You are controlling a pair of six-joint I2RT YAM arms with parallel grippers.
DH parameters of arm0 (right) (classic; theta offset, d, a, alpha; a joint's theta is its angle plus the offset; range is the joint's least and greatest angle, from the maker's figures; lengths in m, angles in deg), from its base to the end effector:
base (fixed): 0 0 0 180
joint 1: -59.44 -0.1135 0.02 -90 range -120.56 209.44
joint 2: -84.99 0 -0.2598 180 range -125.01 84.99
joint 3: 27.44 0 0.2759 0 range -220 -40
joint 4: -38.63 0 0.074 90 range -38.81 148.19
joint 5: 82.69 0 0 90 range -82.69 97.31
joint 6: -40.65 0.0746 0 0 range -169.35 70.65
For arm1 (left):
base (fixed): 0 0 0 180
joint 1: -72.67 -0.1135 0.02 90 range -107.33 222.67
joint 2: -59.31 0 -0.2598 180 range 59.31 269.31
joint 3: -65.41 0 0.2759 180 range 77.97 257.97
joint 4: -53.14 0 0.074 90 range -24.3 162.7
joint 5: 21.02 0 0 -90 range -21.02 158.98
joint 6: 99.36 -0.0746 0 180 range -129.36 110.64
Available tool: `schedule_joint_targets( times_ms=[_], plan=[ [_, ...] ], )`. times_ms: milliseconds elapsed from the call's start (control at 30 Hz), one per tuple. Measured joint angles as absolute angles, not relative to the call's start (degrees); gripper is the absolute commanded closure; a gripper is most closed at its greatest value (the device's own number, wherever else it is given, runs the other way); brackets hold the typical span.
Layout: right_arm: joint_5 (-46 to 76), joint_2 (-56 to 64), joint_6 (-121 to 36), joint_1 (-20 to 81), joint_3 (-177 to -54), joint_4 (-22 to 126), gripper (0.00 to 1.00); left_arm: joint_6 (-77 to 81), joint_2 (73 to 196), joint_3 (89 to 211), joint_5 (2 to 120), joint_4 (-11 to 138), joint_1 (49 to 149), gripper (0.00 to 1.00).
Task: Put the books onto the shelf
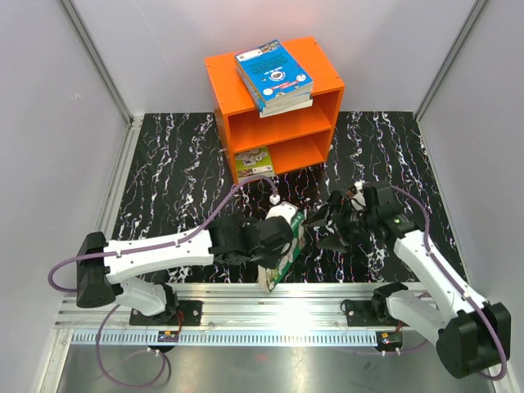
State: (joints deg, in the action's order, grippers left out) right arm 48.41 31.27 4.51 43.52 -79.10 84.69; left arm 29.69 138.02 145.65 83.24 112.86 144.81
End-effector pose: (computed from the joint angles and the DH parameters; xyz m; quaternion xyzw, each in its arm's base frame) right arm 0.2067 0.1100 0.2161 0.1656 0.8678 0.4603 0.0870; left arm 0.1163 -0.3009 0.2513 0.2391 0.9245 -0.1569 0.2521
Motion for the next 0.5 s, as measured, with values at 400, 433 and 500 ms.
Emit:
schedule_joint_targets(
  times_ms=[400,433,500],
  plan=[
    [42.77,16.52,9.41,29.9,-86.86,79.31,0.14,30.78,145.78,154.15,89.67,117.01,152.18,1.0],
    [42.29,15.8,9.74,28.74,-86.92,79.29,0.2,31.05,146.57,154.92,90.76,118.24,152.51,1.0],
    [41.74,14.79,10.39,27.02,-86.9,79.29,0.43,31.33,147.82,156.47,92.35,120.4,153.03,1.0]
  ],
)
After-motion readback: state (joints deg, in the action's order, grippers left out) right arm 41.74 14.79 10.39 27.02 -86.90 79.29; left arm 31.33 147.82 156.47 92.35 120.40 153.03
